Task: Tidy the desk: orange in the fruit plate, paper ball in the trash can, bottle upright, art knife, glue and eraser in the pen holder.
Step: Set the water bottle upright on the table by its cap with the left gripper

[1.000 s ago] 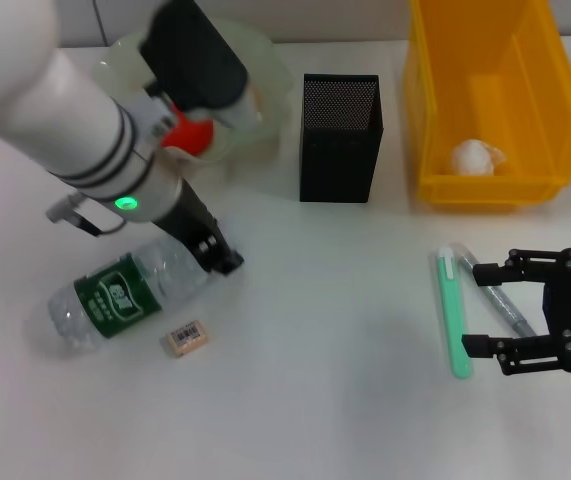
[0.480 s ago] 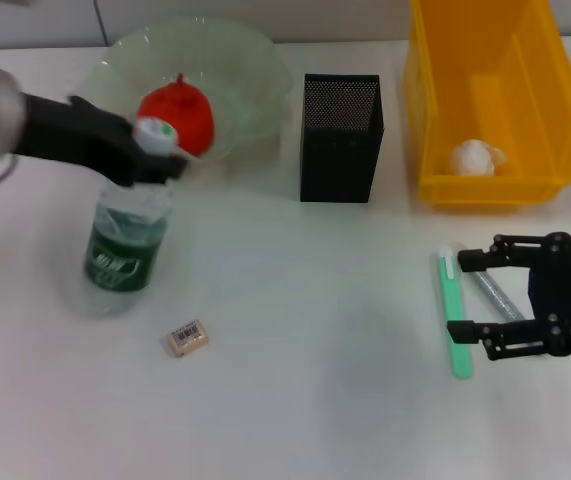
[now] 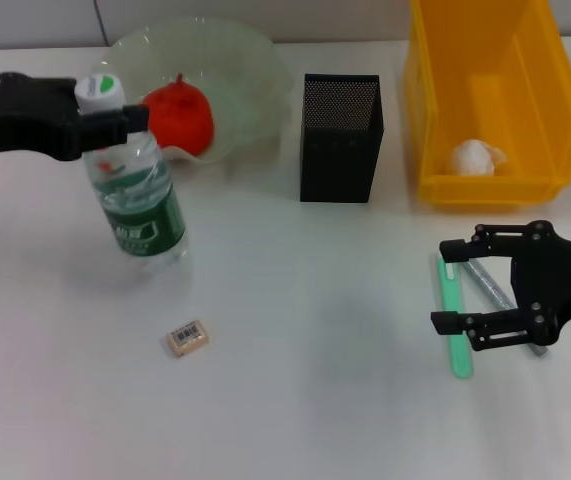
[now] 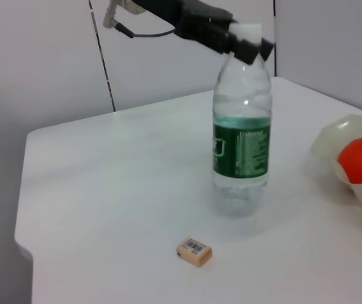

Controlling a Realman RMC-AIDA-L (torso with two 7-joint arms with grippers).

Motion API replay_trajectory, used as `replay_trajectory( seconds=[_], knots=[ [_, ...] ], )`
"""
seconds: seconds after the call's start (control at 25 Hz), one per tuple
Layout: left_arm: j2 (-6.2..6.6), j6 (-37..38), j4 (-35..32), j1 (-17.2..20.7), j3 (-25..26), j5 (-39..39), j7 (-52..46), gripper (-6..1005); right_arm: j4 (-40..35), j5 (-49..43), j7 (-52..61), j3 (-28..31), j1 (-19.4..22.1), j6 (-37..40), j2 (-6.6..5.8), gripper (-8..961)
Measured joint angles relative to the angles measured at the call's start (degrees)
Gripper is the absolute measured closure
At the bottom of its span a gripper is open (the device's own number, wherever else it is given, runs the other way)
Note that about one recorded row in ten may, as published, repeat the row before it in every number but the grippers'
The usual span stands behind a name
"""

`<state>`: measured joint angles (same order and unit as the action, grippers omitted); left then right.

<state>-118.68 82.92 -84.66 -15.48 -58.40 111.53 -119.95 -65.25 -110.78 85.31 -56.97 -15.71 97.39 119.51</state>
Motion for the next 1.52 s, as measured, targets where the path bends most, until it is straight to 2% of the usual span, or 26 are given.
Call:
replay_trajectory(
  seconds=[0.16, 0.2, 0.44, 0.6, 0.8, 1.4, 1.52],
  knots=[
    [0.00, -2.7, 5.4, 2.9, 0.2, -10.4, 9.9, 555, 0.7, 0.3, 0.0, -0.1, -0.2, 0.0, 0.01, 140],
    [0.13, -4.1, 9.3, 3.2, 1.2, -13.7, 14.3, 555, 0.9, 0.5, 0.0, -0.1, -0.3, 0.0, 0.01, 140],
    [0.18, -5.3, 16.3, 1.8, 4.2, -16.3, 21.3, 556, 1.2, 0.7, 0.0, -0.1, -0.4, 0.4, 0.06, 140],
    [0.16, -7.2, 25.8, -1.6, 6.4, -18.0, 30.4, 556, 1.5, 0.7, 0.0, -0.2, -0.7, 0.5, 0.13, 140],
    [0.13, -11.3, 31.4, -3.6, 7.7, -18.8, 34.7, 556, 2.4, 0.7, 0.0, -0.3, -1.3, 0.6, 0.11, 140],
    [0.28, -13.0, 39.9, -5.2, 8.1, -22.9, 45.5, 556, 4.2, 0.7, 0.0, -0.3, -2.4, 0.5, -0.15, 140],
    [0.29, -13.2, 40.6, -5.2, 8.3, -23.2, 46.2, 524, 4.2, 0.7, -0.1, -0.3, -2.4, 0.4, -0.16, 140]
  ],
)
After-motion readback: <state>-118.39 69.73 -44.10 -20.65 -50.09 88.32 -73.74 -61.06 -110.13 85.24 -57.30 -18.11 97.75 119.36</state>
